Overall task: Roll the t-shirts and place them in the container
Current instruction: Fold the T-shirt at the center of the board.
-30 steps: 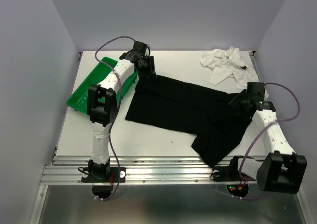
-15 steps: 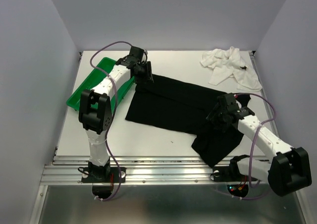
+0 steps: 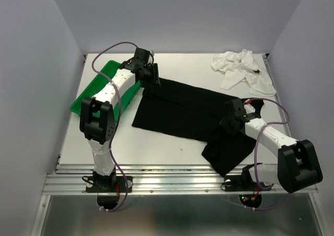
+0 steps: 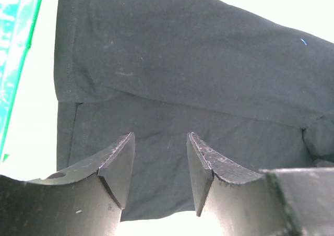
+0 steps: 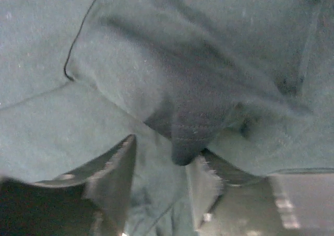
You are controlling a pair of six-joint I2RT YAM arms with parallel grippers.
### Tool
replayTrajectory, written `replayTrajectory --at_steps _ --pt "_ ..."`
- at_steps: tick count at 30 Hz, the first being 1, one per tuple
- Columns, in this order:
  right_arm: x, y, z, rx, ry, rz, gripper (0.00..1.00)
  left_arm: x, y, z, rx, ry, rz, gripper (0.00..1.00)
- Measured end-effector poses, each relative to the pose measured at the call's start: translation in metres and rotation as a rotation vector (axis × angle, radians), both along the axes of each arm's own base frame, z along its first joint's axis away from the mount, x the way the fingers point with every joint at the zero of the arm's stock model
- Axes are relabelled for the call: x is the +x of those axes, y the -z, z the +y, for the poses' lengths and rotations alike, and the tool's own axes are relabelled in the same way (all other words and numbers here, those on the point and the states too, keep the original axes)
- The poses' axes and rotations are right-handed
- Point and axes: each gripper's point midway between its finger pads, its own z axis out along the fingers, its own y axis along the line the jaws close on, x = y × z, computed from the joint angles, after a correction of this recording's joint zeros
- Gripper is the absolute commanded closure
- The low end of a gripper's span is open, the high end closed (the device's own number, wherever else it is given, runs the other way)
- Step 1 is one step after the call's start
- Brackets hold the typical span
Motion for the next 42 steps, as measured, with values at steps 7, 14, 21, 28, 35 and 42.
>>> replayTrajectory --at_steps 7,14,21,28,35,42 --pt "0.010 0.004 -0.005 -0.027 0.018 -0.044 0.99 -0.001 0.000 0.000 0.003 0.003 0.002 0.44" --pt "0.013 -0.012 0.001 0.002 -0.027 -0.098 0.99 -0.001 0.001 0.000 0.004 0.005 0.002 0.44" --pt "0.007 -0.032 0.011 0.046 -0.088 -0.105 0.99 -0.001 0.001 0.000 0.005 0.006 0.001 0.44" --pt "-0.002 -0.046 0.020 0.082 -0.142 -0.064 0.99 -0.001 0.001 0.000 0.005 0.006 0.001 0.44" --pt "-0.018 -0.035 0.031 0.119 -0.214 0.056 0.63 -0.001 0.001 0.000 0.005 0.007 0.001 0.44" --pt "-0.042 -0.037 0.016 0.051 -0.225 0.142 0.61 -0.001 0.001 0.000 0.007 0.013 0.000 0.44"
